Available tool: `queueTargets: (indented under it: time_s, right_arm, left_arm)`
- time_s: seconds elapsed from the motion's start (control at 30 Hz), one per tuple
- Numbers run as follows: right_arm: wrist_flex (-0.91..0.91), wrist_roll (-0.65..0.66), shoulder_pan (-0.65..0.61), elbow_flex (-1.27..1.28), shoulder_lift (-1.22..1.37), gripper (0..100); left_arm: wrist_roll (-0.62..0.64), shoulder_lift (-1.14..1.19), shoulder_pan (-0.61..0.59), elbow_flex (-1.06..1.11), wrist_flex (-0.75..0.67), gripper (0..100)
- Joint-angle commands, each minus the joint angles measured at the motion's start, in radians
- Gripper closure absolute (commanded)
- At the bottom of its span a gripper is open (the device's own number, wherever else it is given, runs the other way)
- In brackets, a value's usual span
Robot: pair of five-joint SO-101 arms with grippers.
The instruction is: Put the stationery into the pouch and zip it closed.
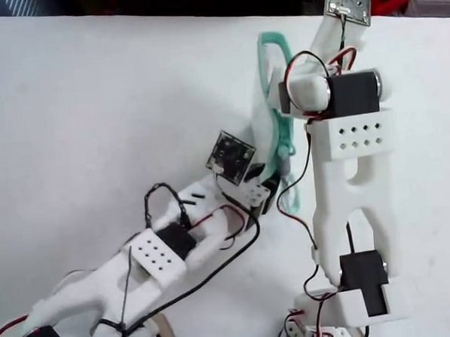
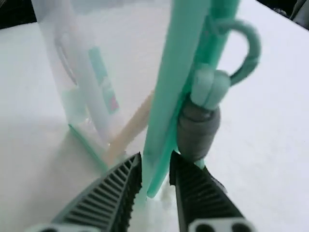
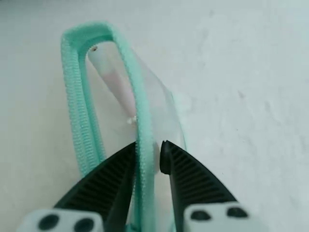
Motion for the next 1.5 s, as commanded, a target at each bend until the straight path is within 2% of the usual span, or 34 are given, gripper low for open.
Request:
queueTargets:
  time_s: [0.0,0.13,0.27,0.33,0.47,0.57,0.73,0.87,0.97,1.1,1.17,1.27,1.47]
  right_arm:
    - [0.027,0.002,0.004,-0.012,-0.012,93.6]
    - [0.031,0.002,0.012,0.002,-0.010,93.6]
    - [0.030,0.003,0.010,0.040,-0.008,93.6]
    - [0.028,0.003,0.027,0.046,-0.008,93.6]
    - [0.028,0.003,0.073,0.041,-0.008,93.6]
    - [0.028,0.003,0.081,0.040,-0.008,93.6]
    - [0.028,0.003,0.077,0.046,-0.008,93.6]
    - [0.028,0.003,0.084,0.046,-0.008,93.6]
    - [0.028,0.038,0.105,0.048,-0.007,93.6]
    - [0.028,0.089,0.122,0.048,-0.005,93.5]
    - [0.028,0.094,0.117,0.048,0.007,93.5]
    - [0.031,0.094,0.094,0.048,0.048,93.5]
    - [0.031,0.087,0.035,0.046,0.125,93.5]
  left_arm:
    - [-0.009,-0.027,0.008,-0.038,-0.098,89]
    - [-0.009,0.070,0.007,-0.075,-0.169,89]
    - [-0.003,0.254,0.015,-0.199,-0.143,90]
    - [0.032,0.274,0.027,-0.221,-0.120,92]
    - [0.038,0.174,0.068,-0.206,-0.028,92]
    - [0.038,0.104,0.059,-0.172,-0.048,92]
    - [0.038,0.099,-0.048,-0.161,-0.058,92]
    - [0.038,0.071,-0.143,-0.157,-0.003,92]
    - [0.038,-0.028,-0.208,-0.140,0.077,92]
    - [0.038,-0.272,-0.266,-0.074,0.186,92]
    - [0.037,-0.392,-0.285,-0.025,0.181,92]
    - [0.038,-0.486,-0.278,0.049,0.101,89]
    - [0.037,-0.403,-0.217,0.055,0.046,88]
